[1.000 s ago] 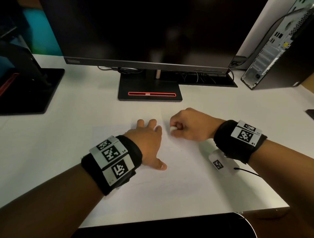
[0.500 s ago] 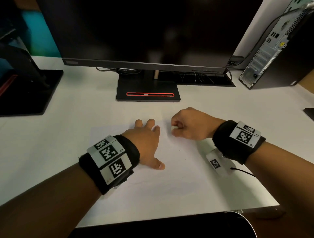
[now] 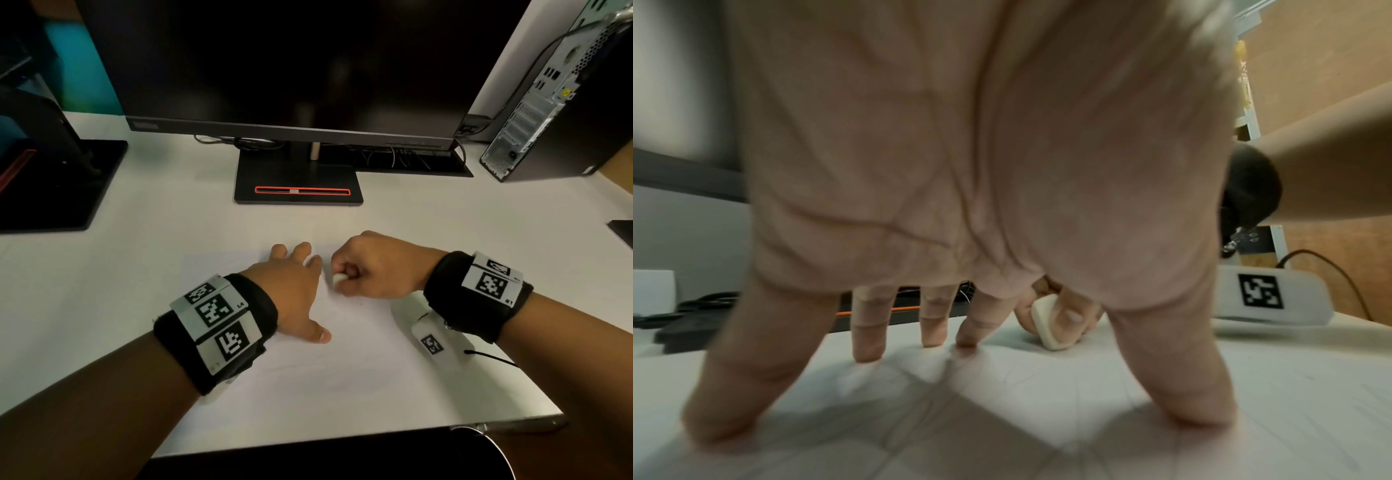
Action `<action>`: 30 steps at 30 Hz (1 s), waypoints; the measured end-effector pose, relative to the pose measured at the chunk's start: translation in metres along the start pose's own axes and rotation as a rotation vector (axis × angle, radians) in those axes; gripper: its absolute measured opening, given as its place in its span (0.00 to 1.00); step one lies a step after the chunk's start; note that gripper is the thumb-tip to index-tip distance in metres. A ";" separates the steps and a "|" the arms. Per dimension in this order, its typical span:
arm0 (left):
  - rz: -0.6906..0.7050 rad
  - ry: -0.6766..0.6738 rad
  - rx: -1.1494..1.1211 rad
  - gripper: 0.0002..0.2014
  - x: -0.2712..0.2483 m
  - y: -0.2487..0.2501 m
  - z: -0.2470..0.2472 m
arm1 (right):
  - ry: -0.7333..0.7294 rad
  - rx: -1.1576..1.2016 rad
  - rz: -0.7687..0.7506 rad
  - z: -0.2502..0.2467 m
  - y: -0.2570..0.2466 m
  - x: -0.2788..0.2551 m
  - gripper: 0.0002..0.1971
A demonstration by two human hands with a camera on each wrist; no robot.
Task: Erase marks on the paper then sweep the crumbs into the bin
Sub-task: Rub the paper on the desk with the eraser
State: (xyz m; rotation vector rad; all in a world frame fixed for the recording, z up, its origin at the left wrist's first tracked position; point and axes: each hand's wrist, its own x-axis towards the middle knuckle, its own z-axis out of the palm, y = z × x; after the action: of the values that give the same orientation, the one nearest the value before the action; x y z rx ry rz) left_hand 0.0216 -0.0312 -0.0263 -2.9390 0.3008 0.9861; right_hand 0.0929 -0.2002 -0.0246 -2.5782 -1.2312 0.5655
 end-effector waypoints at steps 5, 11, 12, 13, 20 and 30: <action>0.001 0.000 -0.004 0.59 -0.001 -0.001 0.001 | 0.093 -0.042 0.035 0.000 0.002 0.003 0.11; -0.009 -0.009 -0.006 0.60 -0.002 0.000 0.001 | 0.049 -0.039 0.045 -0.005 0.004 -0.001 0.11; -0.008 -0.009 -0.007 0.60 -0.002 0.000 0.001 | 0.086 -0.052 0.050 -0.004 0.004 0.001 0.12; -0.006 -0.009 -0.008 0.60 -0.002 0.000 0.001 | 0.110 -0.055 0.037 -0.002 0.002 0.002 0.12; -0.011 -0.012 -0.006 0.60 -0.006 0.001 0.002 | 0.053 -0.032 0.021 -0.003 0.001 0.001 0.11; -0.008 -0.004 -0.013 0.56 -0.010 0.002 0.002 | 0.052 -0.028 0.053 -0.004 0.004 -0.008 0.10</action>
State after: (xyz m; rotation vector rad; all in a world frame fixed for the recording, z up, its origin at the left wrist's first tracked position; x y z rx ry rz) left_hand 0.0119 -0.0308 -0.0216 -2.9468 0.2832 0.9972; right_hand 0.0925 -0.2095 -0.0205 -2.6379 -1.1653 0.4912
